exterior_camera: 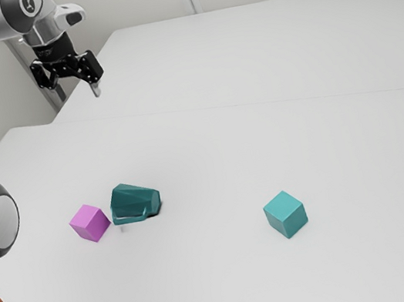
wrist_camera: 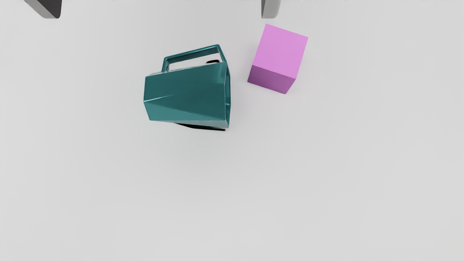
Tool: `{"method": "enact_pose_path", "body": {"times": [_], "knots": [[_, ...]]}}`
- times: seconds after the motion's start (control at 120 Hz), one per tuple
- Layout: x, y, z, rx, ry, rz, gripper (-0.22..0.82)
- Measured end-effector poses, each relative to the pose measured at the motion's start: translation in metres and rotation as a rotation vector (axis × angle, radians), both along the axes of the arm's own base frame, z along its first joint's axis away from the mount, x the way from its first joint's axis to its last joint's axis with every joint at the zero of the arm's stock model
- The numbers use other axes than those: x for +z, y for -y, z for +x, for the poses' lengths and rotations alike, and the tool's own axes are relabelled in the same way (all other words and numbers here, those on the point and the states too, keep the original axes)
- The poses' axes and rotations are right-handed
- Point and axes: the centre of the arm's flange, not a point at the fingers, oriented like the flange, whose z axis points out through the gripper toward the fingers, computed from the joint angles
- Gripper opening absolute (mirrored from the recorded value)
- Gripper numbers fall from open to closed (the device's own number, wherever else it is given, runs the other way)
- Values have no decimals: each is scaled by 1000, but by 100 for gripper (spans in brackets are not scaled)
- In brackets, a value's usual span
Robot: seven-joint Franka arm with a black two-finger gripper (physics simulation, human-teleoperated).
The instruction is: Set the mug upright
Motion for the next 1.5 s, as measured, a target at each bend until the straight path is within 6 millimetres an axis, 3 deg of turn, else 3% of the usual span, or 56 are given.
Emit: {"method": "enact_pose_path", "body": {"times": [0.292,0.392,0.55,0.683,1.083,1.4,1.5], "knots": [[0,-5,-7,6,-40,-29,60],[-10,-7,-13,12,-77,-78,60],[-60,-34,-66,51,-140,-228,60],[-109,-49,-85,70,-128,-279,60],[-204,-48,-74,50,79,-412,60],[-229,-88,-73,1,162,-413,60],[-246,-98,-74,-5,161,-426,60]]}}
